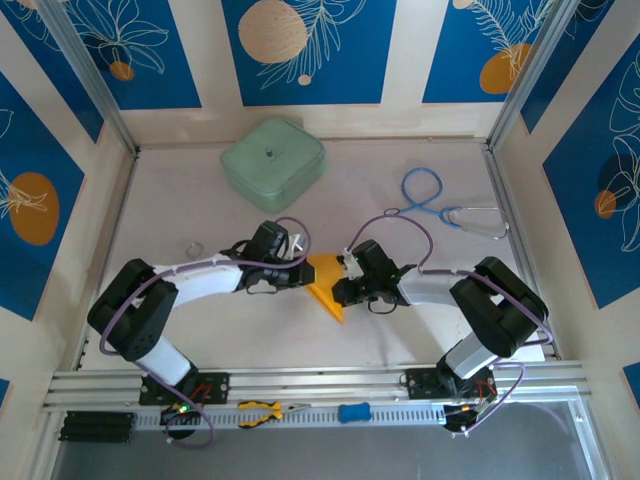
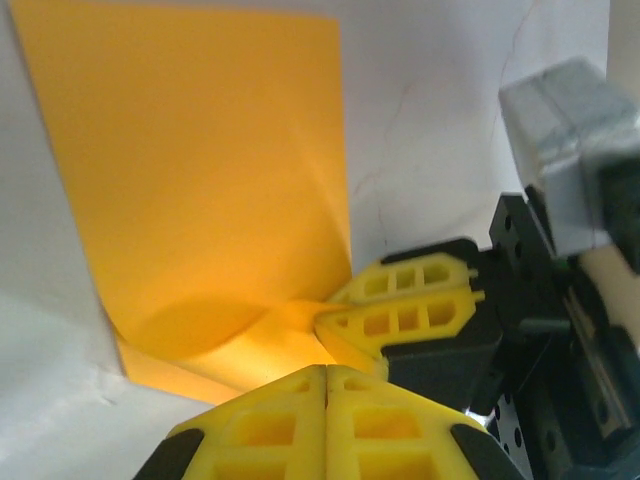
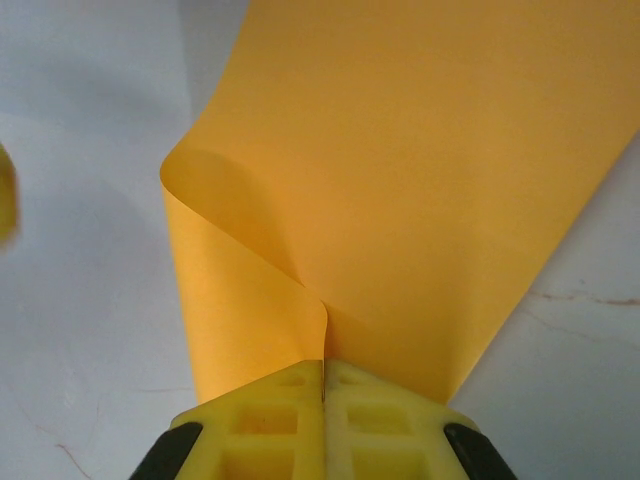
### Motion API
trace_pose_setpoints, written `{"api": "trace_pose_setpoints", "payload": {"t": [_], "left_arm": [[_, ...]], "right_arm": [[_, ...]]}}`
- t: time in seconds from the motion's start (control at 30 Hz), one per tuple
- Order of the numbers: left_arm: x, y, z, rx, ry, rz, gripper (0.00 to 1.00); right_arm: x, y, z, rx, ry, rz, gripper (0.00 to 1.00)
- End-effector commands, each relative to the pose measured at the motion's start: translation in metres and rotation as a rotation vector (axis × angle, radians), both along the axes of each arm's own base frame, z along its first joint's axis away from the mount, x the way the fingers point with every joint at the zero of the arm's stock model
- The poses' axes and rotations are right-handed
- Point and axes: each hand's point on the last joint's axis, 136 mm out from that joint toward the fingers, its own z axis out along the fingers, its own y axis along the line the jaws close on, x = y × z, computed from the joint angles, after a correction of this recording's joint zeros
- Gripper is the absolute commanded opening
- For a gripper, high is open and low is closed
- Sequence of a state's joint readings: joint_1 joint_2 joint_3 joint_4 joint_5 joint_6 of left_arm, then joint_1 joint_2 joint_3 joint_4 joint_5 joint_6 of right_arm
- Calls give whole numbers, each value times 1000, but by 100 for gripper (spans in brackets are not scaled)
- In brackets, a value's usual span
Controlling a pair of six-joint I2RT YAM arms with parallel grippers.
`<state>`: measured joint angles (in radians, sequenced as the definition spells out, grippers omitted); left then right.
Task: Fold a paper plane with a square sheet of paper (pick it up from the middle)
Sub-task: Third fold the triangle at the center of the table.
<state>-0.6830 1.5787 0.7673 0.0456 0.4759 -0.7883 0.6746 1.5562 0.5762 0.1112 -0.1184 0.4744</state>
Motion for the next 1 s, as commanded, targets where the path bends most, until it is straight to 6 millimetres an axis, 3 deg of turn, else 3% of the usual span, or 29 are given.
{"api": "trace_pose_setpoints", "payload": {"t": [0.0,0.2,0.5,0.97], "left_arm": [[-7,-20,15,-110,-10,-6,5],[-18,-36,-1,-154,39,-6,0],[-25,-27,-19,-122,70,19,0],[-24,-29,-29,-117,82,20,0]], "right_arm": [[-3,-7,-11,-36,32,-22,2],[-4,-7,-11,-36,31,-26,2],[-4,-9,-11,-41,30,-35,2],[-4,-9,-13,-49,32,-34,2]]}}
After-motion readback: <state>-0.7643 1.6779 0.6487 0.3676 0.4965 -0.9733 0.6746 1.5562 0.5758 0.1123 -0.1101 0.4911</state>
